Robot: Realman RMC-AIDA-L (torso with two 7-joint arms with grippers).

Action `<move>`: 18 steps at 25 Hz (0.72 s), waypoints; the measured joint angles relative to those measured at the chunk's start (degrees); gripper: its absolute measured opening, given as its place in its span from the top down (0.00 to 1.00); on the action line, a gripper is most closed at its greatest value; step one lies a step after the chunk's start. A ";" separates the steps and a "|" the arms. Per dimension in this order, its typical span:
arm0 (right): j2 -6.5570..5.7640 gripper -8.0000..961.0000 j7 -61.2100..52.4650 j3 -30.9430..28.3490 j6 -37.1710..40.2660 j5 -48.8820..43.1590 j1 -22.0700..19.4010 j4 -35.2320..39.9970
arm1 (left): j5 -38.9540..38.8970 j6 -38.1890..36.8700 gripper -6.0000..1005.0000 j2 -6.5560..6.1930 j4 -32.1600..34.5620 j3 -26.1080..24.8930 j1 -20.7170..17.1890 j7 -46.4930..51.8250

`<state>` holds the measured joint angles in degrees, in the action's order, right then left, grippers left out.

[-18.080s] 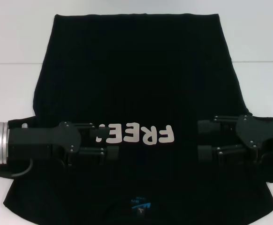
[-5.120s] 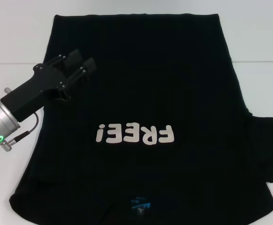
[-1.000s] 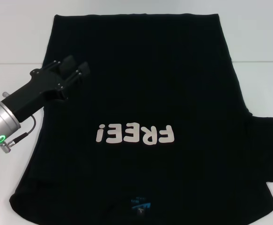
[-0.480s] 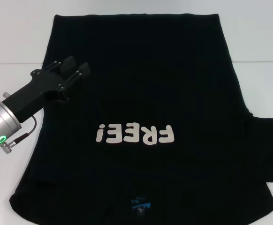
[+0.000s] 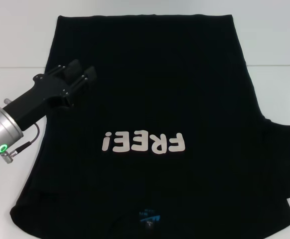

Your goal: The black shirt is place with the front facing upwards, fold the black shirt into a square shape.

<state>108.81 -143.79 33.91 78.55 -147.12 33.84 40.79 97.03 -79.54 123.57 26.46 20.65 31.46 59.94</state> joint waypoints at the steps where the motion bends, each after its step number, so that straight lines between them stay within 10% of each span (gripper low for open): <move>1: -0.36 0.97 0.01 -0.56 0.19 0.01 -0.15 0.04 | 0.00 0.00 0.52 0.00 0.00 -0.01 0.00 0.00; 18: -2.46 0.97 2.76 -7.05 6.26 4.32 -0.70 2.44 | -0.57 0.00 0.52 0.14 0.00 -0.08 -0.65 0.27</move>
<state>106.34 -141.02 26.85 84.81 -142.80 33.14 43.24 96.46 -79.54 123.71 26.46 20.56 30.82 60.21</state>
